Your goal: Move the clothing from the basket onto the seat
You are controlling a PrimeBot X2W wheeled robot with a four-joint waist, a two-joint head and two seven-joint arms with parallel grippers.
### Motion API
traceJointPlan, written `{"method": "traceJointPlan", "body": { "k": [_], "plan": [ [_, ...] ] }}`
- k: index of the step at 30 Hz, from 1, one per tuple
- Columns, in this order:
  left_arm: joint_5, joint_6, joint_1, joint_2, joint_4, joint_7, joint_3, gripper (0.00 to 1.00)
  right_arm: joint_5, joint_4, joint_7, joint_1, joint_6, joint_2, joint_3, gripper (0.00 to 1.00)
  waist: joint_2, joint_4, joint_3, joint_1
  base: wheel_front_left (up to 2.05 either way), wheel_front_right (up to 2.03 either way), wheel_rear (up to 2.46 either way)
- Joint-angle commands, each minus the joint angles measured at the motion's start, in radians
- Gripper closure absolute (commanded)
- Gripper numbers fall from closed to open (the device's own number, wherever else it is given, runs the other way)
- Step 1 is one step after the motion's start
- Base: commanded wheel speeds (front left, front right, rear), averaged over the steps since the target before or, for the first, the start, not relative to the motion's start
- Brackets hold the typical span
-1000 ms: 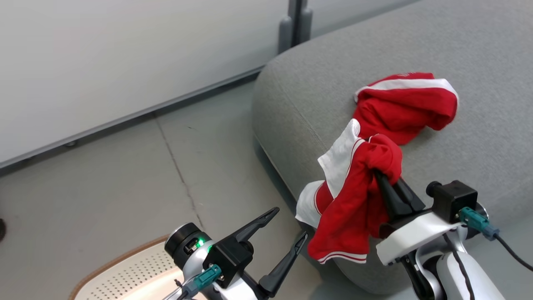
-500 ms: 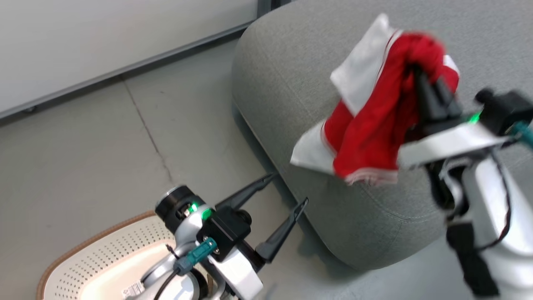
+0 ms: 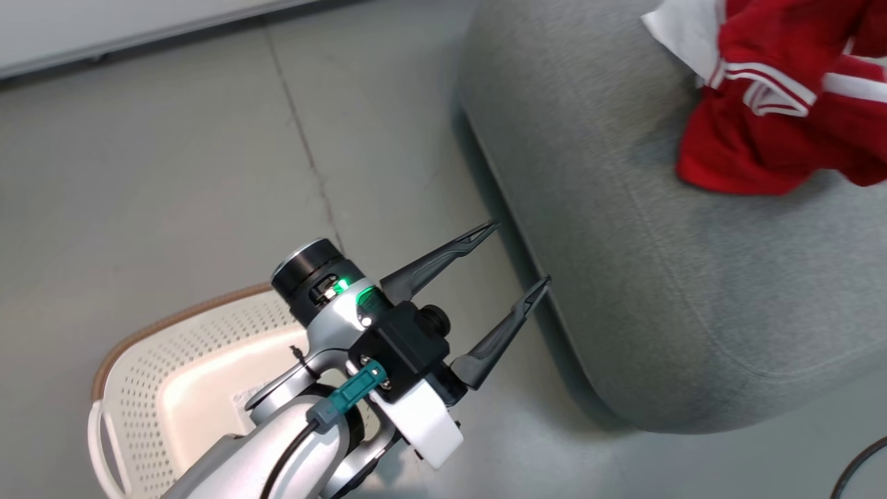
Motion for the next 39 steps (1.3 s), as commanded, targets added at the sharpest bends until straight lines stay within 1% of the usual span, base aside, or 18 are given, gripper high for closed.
{"method": "traceJointPlan", "body": {
  "k": [1, 6, 12, 13, 14, 15, 17, 21, 28, 33, 39],
  "plan": [
    [0.01, -0.006, -0.026, -0.001, 0.001, -0.004, -0.001, 0.0, -0.001, 0.035, -0.005, -0.009, 0.0, -0.021, -0.015, 1.0, 0.0, 0.057, 0.06, 0.0, 0.0, 0.0, 0.0],
    [0.024, -0.009, -0.062, -0.009, 0.005, -0.005, -0.011, 0.0, -0.004, 0.171, -0.005, 0.02, 0.0, -0.057, -0.082, 1.0, 0.0, 0.099, 0.134, 0.0, 0.0, 0.0, 0.0],
    [0.035, -0.009, -0.086, 0.001, 0.012, -0.003, -0.013, 0.0, 0.013, 0.289, -0.005, 0.069, 0.0, -0.049, -0.144, 1.0, 0.0, 0.108, 0.188, 0.0, 0.0, 0.0, 0.0],
    [0.035, -0.009, -0.089, 0.001, 0.013, -0.003, -0.013, 0.0, 0.015, 0.3, -0.005, 0.078, 0.0, -0.046, -0.155, 0.73, 0.0, 0.107, 0.192, 0.0, 0.0, 0.0, 0.0],
    [0.035, -0.008, -0.091, 0.003, 0.015, -0.004, -0.012, 0.0, 0.016, 0.304, -0.005, 0.083, 0.0, -0.045, -0.168, 0.42, 0.0, 0.106, 0.194, 0.0, 0.0, 0.0, 0.0],
    [0.034, -0.008, -0.09, 0.005, 0.017, -0.004, -0.011, 0.0, 0.01, 0.299, -0.005, 0.09, 0.0, -0.045, -0.175, 0.0, 0.0, 0.104, 0.194, 0.0, 0.0, 0.0, 0.0],
    [0.03, -0.004, -0.085, 0.008, 0.024, -0.01, -0.008, 0.0, 0.003, 0.287, -0.005, 0.114, 0.0, -0.034, -0.184, 0.0, 0.0, 0.096, 0.183, 0.0, 0.0, 0.0, 0.0],
    [0.015, 0.01, -0.062, 0.008, 0.04, -0.026, 0.002, 0.0, -0.021, 0.264, -0.005, 0.171, 0.0, -0.019, -0.157, 0.0, 0.0, 0.081, 0.138, 0.0, 0.0, 0.0, 0.0],
    [-0.017, 0.047, -0.002, 0.002, 0.065, -0.067, 0.023, 0.0, -0.03, 0.171, -0.005, 0.296, 0.0, 0.002, -0.129, 0.0, 0.0, 0.084, 0.041, 0.0, 0.0, 0.0, 0.0],
    [-0.056, 0.091, 0.072, 0.002, 0.093, -0.105, 0.053, 0.0, -0.035, 0.057, -0.005, 0.421, 0.0, 0.026, -0.093, 0.0, 0.0, 0.108, -0.043, 0.0, 0.0, 0.0, 0.0],
    [-0.109, 0.144, 0.164, -0.007, 0.114, -0.15, 0.096, 0.0, -0.032, -0.097, -0.005, 0.564, 0.0, 0.065, -0.047, 0.0, 0.0, 0.167, -0.127, 0.0, 0.0, 0.0, 0.0]
  ]
}}
